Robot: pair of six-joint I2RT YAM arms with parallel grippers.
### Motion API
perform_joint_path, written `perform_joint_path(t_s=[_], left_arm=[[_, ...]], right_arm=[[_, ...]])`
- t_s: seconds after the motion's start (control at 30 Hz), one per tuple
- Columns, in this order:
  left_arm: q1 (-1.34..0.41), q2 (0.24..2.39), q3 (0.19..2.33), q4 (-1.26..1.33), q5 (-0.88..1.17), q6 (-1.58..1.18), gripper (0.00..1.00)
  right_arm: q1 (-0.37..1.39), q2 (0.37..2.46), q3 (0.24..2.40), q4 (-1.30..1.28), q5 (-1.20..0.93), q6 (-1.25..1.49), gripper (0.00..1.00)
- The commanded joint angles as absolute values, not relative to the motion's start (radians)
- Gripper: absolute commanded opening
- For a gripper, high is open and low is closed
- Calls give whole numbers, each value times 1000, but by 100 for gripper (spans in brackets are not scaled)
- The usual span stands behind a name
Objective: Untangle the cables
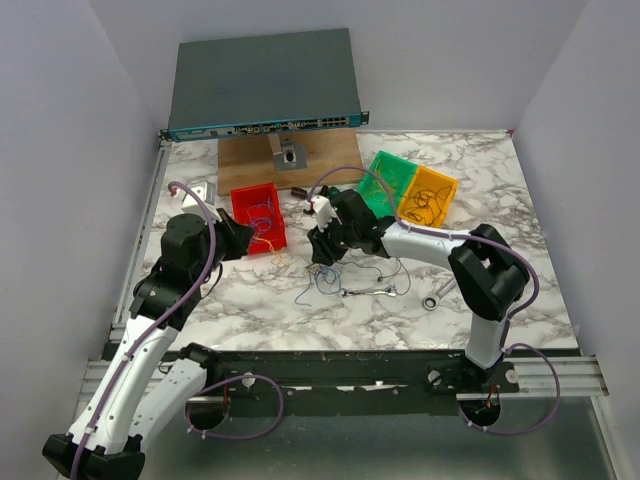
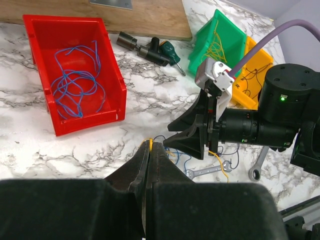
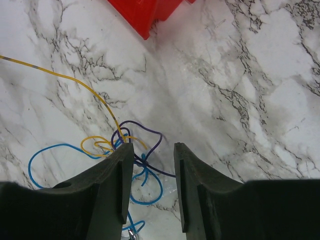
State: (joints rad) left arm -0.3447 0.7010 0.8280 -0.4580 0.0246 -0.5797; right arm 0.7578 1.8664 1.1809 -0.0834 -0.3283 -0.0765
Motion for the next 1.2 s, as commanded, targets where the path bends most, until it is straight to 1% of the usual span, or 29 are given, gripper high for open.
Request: perform_joint_path(t_s=[0.0, 0.37, 0.67, 0.73, 0.77, 0.83, 0.87, 0.93, 0.97, 1.17], left_arm=[[-349, 688, 845, -462, -19, -569, 0], [-350, 685, 844, -465, -15, -568, 0], [-350, 684, 844, -468, -14, -566, 0], [-350, 683, 844, -468, -11, -566, 0], [-350, 682, 844, -468, -10, -566, 0], [-350, 684, 843, -468, -11, -566, 0], [-350, 686, 843, -468, -12, -566, 0], [-349, 685, 843, -469, -11, -566, 0], [-350, 684, 845, -470, -12, -565, 0], [-350, 677, 847, -475, -24, -564, 0]], right_arm=[[764, 1846, 1191, -108, -386, -97, 46], [764, 1780, 1151, -83, -392, -92, 47], [764, 1867, 1190, -130, -375, -110, 47], [764, 1879, 1196, -131, -365, -112, 45], [764, 1883, 1198, -132, -365, -113, 43], [764, 1886, 1205, -130, -373, -112, 35], [764, 1888, 1206, -130, -376, -112, 28], [764, 1874, 1203, -126, -359, -106, 7], [764, 1855, 1191, -110, -338, -93, 1], [763, 1711, 1103, -34, -193, -16, 1]])
